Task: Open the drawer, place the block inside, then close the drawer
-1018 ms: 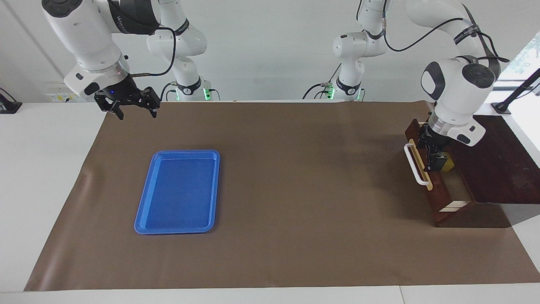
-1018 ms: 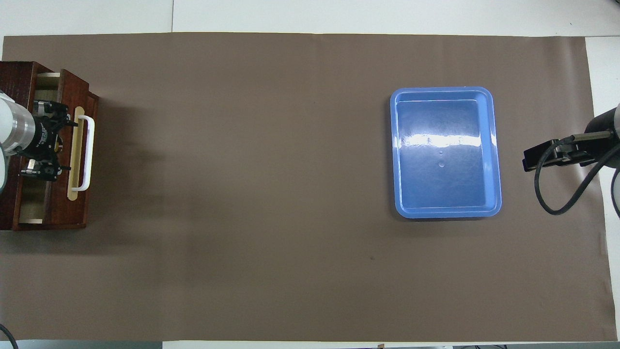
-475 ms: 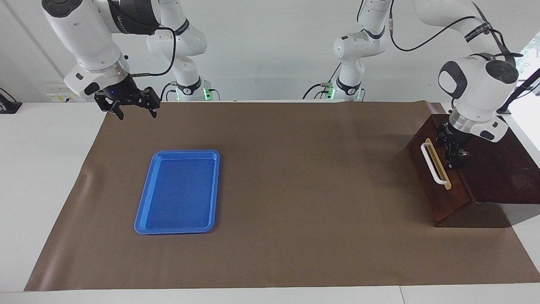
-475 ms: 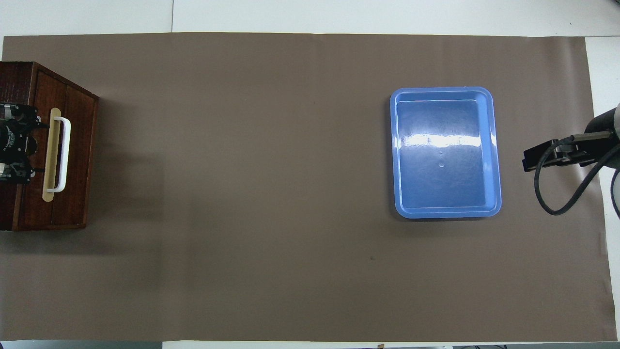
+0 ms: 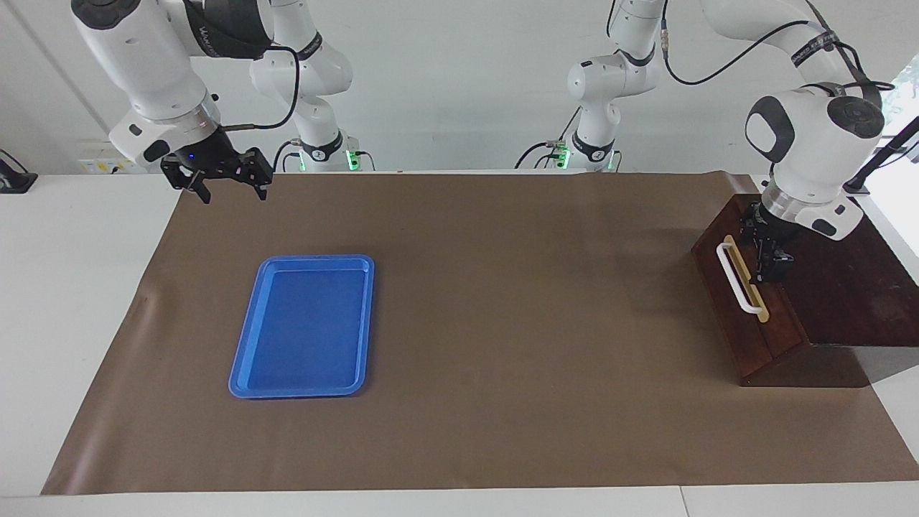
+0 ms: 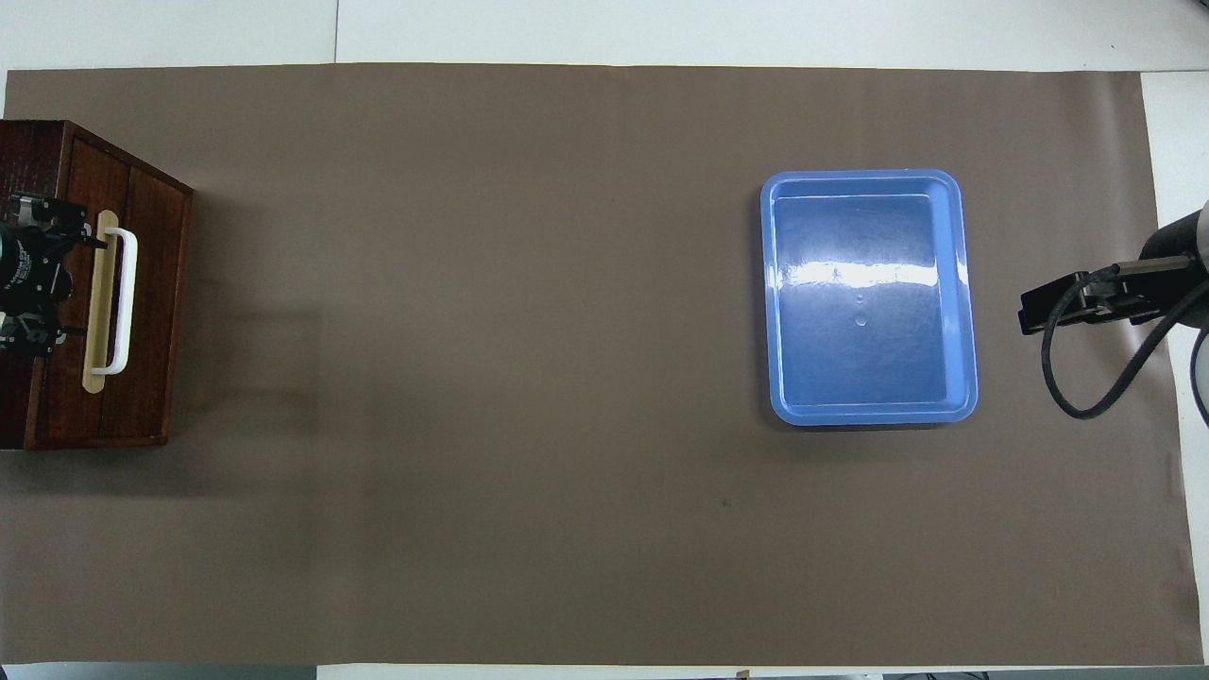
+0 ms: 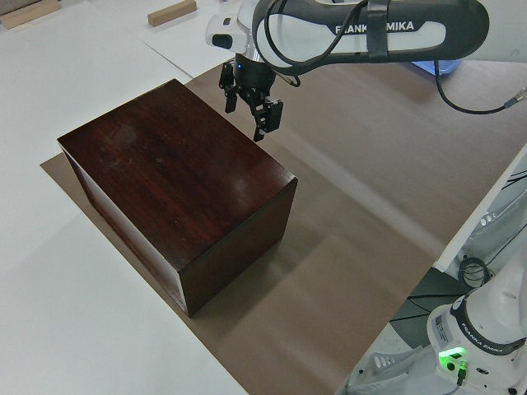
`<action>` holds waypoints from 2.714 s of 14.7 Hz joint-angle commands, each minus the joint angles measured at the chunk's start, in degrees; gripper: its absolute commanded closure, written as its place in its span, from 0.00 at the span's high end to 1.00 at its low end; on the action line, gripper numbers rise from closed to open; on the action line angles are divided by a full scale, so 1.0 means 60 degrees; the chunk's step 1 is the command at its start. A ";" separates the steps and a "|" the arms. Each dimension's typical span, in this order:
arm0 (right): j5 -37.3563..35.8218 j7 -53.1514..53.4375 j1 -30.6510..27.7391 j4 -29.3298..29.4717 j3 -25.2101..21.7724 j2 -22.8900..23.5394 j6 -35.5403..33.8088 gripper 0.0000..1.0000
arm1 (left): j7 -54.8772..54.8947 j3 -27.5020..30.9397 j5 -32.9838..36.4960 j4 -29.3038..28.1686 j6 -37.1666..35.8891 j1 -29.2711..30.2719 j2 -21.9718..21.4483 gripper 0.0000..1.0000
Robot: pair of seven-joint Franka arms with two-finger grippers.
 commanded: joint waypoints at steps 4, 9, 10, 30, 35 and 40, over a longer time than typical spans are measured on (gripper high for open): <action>-0.0133 -0.0173 -0.0109 -0.0121 0.0071 -0.0153 -0.0118 1.00 | 0.5134 -0.0021 0.0011 0.0814 -0.2395 -0.0769 -0.0763 1.00; -0.0133 -0.0173 -0.0123 -0.0121 0.0071 -0.0139 -0.0118 1.00 | 0.8664 0.0008 -0.0646 0.1184 -0.3689 -0.0975 -0.0896 1.00; -0.0133 -0.0173 -0.0123 -0.0121 0.0071 -0.0153 -0.0118 1.00 | 0.8680 -0.0021 -0.0910 0.1256 -0.3748 -0.0975 -0.0852 1.00; -0.0133 -0.0173 -0.0123 -0.0121 0.0071 -0.0139 -0.0118 1.00 | 1.0789 -0.0226 -0.1308 0.2268 -0.4247 -0.1092 -0.0456 1.00; -0.0133 -0.0173 -0.0123 -0.0121 0.0071 -0.0153 -0.0118 1.00 | 1.1082 -0.0212 -0.1308 0.2282 -0.4203 -0.1106 -0.0456 1.00; -0.0133 -0.0173 -0.0123 -0.0121 0.0071 -0.0139 -0.0118 1.00 | 1.1141 -0.0212 -0.1308 0.2268 -0.4174 -0.1106 -0.0456 1.00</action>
